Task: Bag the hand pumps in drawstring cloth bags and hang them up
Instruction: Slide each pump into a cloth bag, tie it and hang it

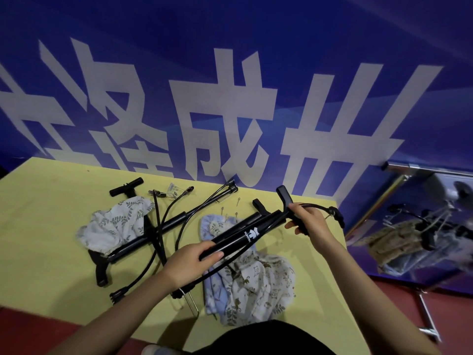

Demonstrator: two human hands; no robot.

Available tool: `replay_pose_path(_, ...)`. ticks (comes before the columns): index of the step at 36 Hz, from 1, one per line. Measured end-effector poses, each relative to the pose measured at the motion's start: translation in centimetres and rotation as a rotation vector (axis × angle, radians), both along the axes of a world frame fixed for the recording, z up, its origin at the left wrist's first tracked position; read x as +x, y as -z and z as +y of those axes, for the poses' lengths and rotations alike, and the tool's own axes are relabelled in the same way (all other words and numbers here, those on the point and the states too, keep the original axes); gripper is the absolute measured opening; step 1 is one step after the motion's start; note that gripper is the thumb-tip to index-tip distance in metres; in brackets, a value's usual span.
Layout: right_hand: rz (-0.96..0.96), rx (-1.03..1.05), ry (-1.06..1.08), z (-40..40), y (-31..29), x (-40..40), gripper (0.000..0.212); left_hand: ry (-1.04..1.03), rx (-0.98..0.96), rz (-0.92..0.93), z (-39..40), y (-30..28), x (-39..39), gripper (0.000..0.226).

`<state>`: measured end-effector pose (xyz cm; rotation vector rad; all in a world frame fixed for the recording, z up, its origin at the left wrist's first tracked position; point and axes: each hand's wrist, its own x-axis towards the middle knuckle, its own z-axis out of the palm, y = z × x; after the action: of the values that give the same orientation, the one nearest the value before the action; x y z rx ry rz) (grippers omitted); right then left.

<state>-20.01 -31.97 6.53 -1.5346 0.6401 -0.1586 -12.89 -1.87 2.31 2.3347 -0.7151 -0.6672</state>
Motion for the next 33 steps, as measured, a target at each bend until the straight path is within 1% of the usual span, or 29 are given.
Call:
replay_pose_path(2,0.005,-0.002,-0.040,-0.1,0.2,-0.1,0.017,-0.006,-0.006,0.004,0.0,0.0,0.0,0.039)
replay_pose_path(5,0.024,-0.014,-0.066,-0.1,0.3,-0.2,0.022,-0.005,-0.009,0.003,0.1,-0.1,-0.1,0.038)
replay_pose_path(8,0.036,-0.031,-0.039,0.1,0.6,-0.2,0.022,0.002,-0.012,0.004,0.1,0.0,-0.3,0.040)
replay_pose_path(12,0.030,0.005,0.029,0.4,1.3,0.0,0.018,0.005,0.015,-0.027,0.1,0.3,-0.1,0.040)
replay_pose_path(14,0.036,0.023,0.051,0.5,1.7,-0.1,0.017,0.009,0.028,-0.040,0.2,0.3,0.1,0.045)
replay_pose_path(16,0.037,0.058,0.068,0.6,2.0,-0.2,0.016,0.013,0.038,-0.048,0.4,0.4,0.2,0.058)
replay_pose_path(17,0.039,0.083,0.080,0.6,2.2,-0.2,0.016,0.016,0.049,-0.055,0.4,0.4,0.3,0.058)
replay_pose_path(20,0.050,0.159,0.169,1.0,2.7,-0.3,0.020,0.020,0.080,-0.089,0.3,0.2,0.5,0.044)
replay_pose_path(23,0.048,0.202,0.285,1.4,3.2,-0.3,0.027,0.031,0.089,-0.084,0.2,-0.1,0.6,0.039)
replay_pose_path(27,-0.002,0.320,0.375,1.5,3.3,-0.3,0.025,0.037,0.090,-0.082,0.1,-0.1,0.8,0.037)
replay_pose_path(31,-0.033,0.435,0.407,1.3,3.5,-0.5,0.023,0.061,0.097,-0.080,0.1,-0.1,1.3,0.037)
replay_pose_path(33,-0.037,0.487,0.390,1.1,3.5,-0.6,0.022,0.062,0.088,-0.055,0.0,-0.3,1.3,0.030)
